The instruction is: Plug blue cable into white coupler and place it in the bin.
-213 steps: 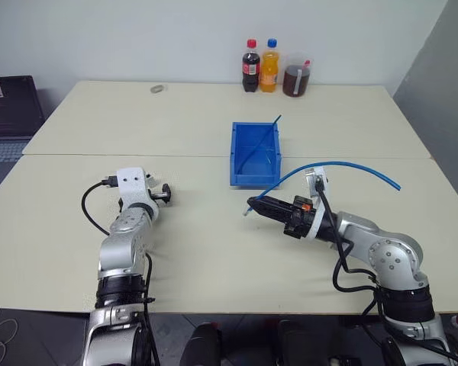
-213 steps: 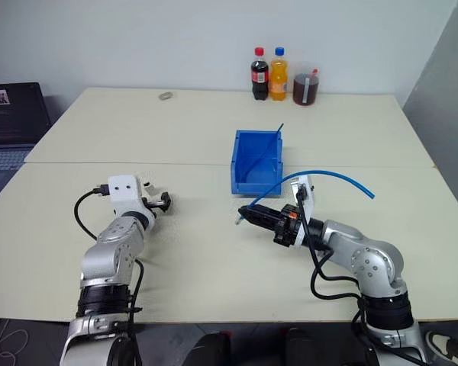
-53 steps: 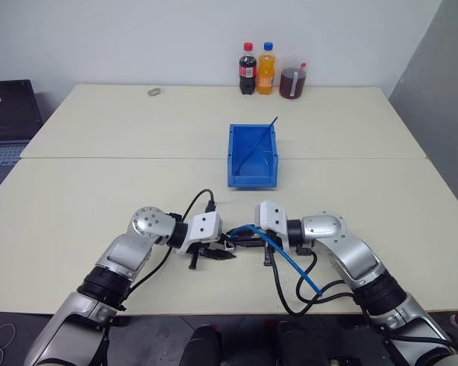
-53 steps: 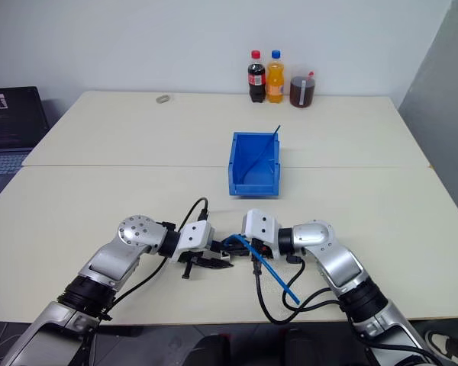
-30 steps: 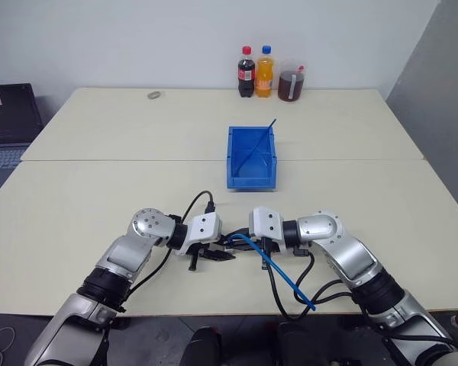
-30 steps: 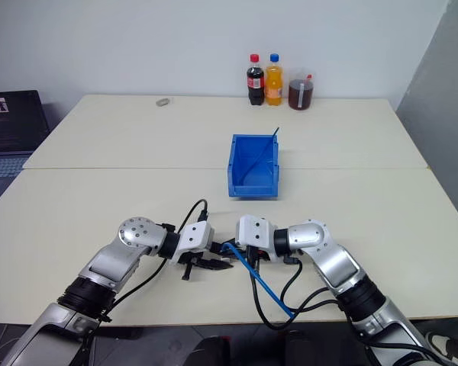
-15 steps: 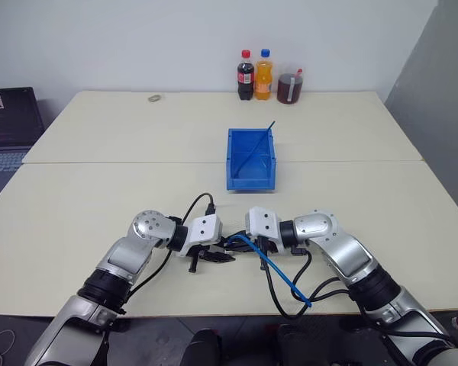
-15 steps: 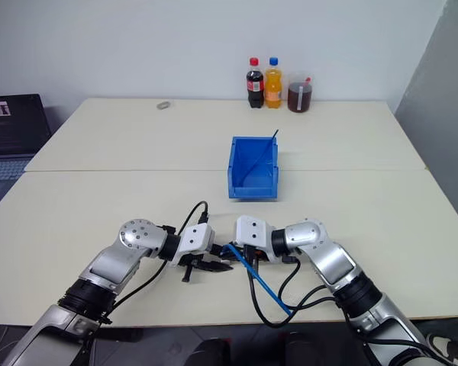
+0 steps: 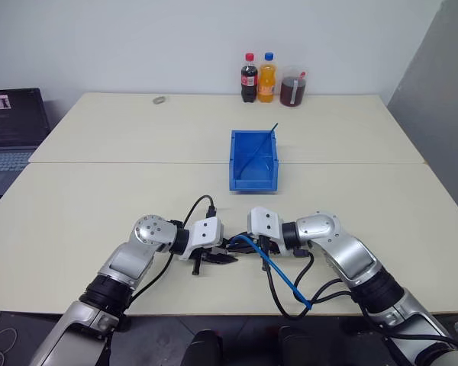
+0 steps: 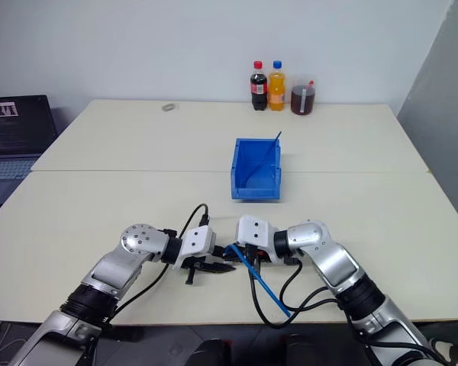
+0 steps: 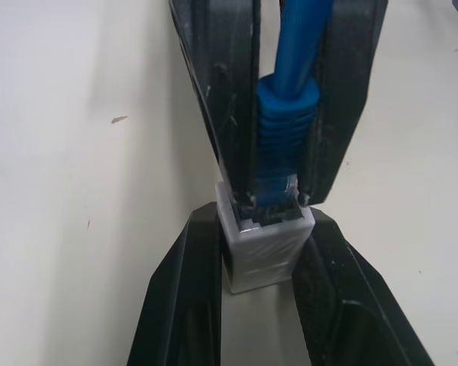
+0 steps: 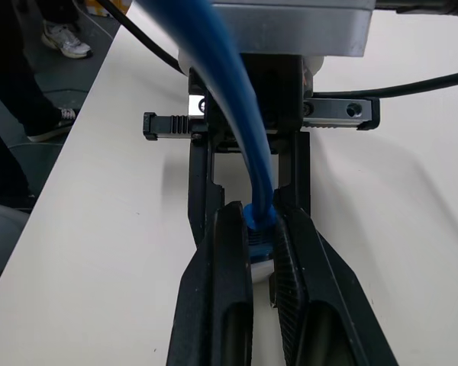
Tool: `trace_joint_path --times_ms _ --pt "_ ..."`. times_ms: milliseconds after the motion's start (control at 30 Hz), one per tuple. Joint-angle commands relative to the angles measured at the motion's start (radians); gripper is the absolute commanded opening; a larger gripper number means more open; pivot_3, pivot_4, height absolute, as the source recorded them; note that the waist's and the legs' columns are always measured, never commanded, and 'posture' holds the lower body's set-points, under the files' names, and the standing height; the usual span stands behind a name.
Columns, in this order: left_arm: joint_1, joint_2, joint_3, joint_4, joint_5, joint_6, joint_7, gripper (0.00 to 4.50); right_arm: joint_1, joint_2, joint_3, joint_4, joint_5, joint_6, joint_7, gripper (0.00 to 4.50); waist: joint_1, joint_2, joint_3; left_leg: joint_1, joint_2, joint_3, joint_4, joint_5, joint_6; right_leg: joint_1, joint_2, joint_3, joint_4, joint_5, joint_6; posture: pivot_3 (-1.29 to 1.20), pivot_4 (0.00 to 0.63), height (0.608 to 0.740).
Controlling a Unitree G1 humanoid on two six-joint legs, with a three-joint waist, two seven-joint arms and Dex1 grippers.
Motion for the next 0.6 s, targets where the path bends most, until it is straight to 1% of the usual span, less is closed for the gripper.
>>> trace_joint_path --times_ms 33,167,333,400,433,600 --pt "0.024 0.006 -0.013 0.018 0.025 0.000 0.004 0.93 0.031 -0.030 0.034 0.035 -0.037 0.028 0.007 0.11 0.001 0.000 0.000 0.000 0.000 0.000 0.000 0.000 0.000 0.000 0.000 0.000 0.000 0.000 0.000 0.00 0.150 0.740" --pt "0.035 0.021 0.008 0.014 0.018 -0.007 0.015 0.93 0.035 -0.013 0.012 0.028 -0.018 0.033 -0.009 0.11 0.002 0.000 0.000 0.000 0.000 0.000 0.000 0.000 0.000 0.000 0.000 0.000 0.000 0.000 0.000 0.00 0.150 0.740" --pt "0.074 0.049 0.054 -0.040 -0.034 0.056 0.011 0.93 0.029 0.028 -0.085 -0.057 0.081 0.103 -0.048 0.11 -0.003 0.000 0.001 -0.001 0.001 0.000 0.000 0.000 0.000 -0.001 0.001 0.000 0.000 0.000 0.000 0.00 0.150 0.740" --pt "0.085 0.057 0.076 -0.072 -0.065 0.110 0.017 1.57 0.026 0.037 -0.116 -0.090 0.113 0.132 -0.063 0.11 -0.006 0.000 0.002 -0.002 0.001 0.000 -0.001 0.000 0.000 -0.003 0.001 0.000 0.000 0.000 0.000 0.00 0.150 0.740" --pt "0.088 0.064 0.085 -0.089 -0.080 0.133 0.014 1.67 0.024 0.039 -0.128 -0.105 0.129 0.146 -0.071 0.11 -0.007 0.000 0.003 -0.002 0.001 0.000 -0.001 0.000 0.000 -0.003 0.001 0.000 0.000 0.000 0.000 0.00 0.150 0.740" --pt "0.115 0.113 0.125 -0.181 -0.152 0.227 -0.005 2.72 0.014 0.049 -0.179 -0.154 0.175 0.191 -0.102 0.11 -0.008 0.000 0.004 -0.007 0.001 -0.002 0.000 0.000 0.000 -0.006 0.001 -0.001 0.001 0.000 0.000 0.00 0.150 0.740"
